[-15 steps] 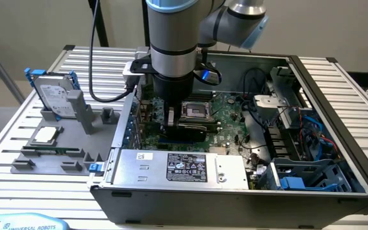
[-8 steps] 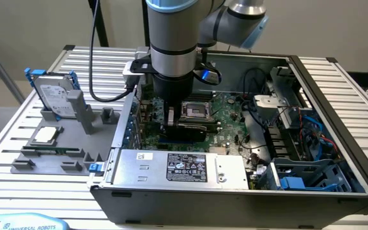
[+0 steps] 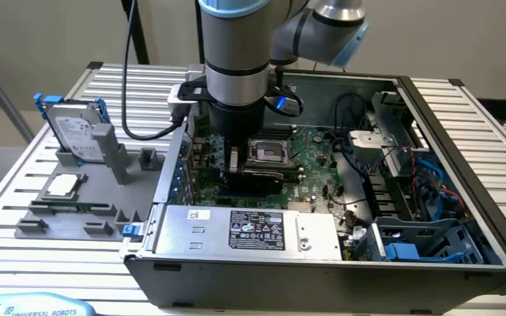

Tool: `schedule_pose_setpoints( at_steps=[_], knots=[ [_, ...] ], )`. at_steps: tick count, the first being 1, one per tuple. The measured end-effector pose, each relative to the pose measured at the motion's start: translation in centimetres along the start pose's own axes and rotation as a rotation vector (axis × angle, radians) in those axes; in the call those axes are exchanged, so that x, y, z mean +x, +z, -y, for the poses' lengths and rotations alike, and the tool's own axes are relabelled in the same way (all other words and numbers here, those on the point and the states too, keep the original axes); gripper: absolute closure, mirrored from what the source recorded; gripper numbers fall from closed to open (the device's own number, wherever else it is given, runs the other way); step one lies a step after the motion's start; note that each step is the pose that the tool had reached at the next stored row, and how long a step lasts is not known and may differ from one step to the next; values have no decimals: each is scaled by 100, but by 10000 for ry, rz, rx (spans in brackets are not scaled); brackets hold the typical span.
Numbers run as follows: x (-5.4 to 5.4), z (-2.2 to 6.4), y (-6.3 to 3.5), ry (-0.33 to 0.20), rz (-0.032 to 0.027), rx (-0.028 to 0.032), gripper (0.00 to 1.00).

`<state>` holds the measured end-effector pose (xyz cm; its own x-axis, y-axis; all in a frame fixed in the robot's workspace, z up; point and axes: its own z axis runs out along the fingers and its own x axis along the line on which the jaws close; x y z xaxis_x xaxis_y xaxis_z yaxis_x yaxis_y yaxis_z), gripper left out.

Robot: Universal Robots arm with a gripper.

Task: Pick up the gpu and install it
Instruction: 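Insert the gpu into the slot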

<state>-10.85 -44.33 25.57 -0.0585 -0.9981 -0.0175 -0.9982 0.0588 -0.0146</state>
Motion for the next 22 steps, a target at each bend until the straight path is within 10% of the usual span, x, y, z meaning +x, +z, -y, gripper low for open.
schedule_pose_setpoints(
  at_steps=[22],
  knots=[
    [4, -3, 31, 3, -6, -40, 73]
  ],
)
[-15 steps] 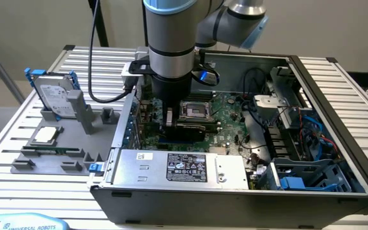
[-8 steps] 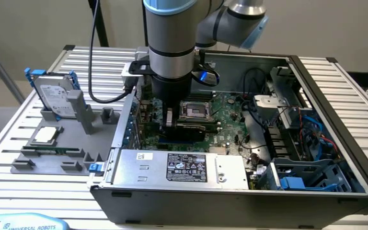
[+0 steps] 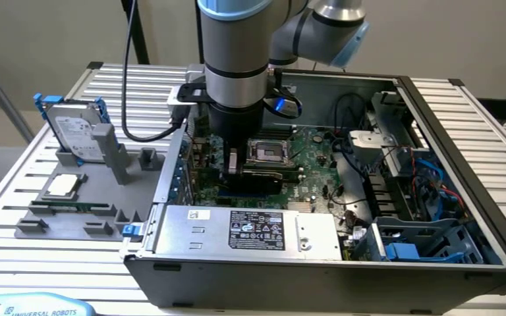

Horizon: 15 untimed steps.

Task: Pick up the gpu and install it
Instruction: 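Insert the gpu into the slot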

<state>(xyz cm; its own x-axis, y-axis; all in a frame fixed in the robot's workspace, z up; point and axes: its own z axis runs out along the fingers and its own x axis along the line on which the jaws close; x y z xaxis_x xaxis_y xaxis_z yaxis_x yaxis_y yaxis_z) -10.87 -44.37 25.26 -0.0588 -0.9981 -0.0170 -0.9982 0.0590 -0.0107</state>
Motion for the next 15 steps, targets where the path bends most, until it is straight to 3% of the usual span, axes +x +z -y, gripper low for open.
schedule_pose_setpoints(
  at_steps=[15],
  knots=[
    [30, 18, 0, 1, -8, -52, 73]
  ],
)
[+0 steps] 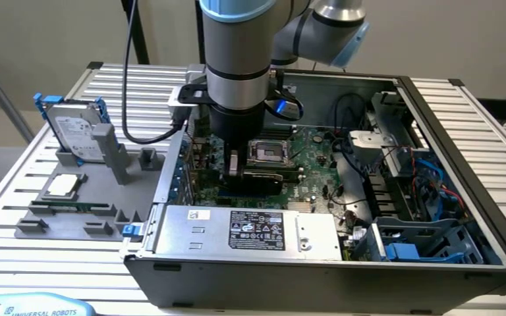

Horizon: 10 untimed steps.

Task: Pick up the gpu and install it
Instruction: 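Insert the gpu into the slot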

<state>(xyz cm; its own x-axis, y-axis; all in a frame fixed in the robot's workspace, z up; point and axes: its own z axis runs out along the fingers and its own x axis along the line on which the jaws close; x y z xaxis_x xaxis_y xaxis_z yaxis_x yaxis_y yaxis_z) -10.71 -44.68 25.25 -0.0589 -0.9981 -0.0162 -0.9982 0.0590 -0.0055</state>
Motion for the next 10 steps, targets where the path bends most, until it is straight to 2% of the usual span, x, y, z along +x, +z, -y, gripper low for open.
schedule_pose_setpoints(
  at_steps=[10],
  knots=[
    [-3, 6, 25, -1, 3, 1, 73]
  ],
)
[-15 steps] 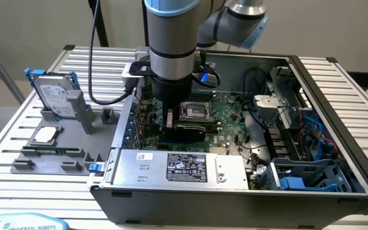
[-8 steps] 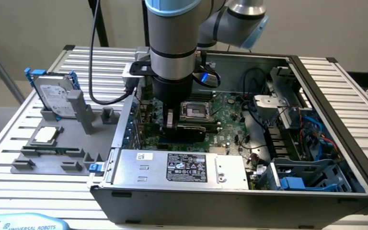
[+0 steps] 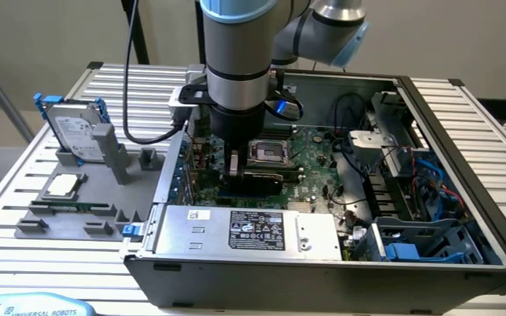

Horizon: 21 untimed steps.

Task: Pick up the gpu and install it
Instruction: 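Insert the gpu into the slot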

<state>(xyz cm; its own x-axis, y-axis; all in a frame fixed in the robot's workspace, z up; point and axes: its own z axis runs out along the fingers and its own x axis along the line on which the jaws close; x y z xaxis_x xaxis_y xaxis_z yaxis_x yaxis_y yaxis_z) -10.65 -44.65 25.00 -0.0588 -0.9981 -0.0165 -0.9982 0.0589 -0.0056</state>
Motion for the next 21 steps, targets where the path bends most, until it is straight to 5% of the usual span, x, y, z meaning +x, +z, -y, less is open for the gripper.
schedule_pose_setpoints(
  at_steps=[14, 17, 21],
  knots=[
    [-14, 1, 37, 0, 37, 22, 73],
    [-11, 0, 16, -1, 3, 2, 60],
    [-11, -1, -3, 1, 1, 0, 60]
  ],
)
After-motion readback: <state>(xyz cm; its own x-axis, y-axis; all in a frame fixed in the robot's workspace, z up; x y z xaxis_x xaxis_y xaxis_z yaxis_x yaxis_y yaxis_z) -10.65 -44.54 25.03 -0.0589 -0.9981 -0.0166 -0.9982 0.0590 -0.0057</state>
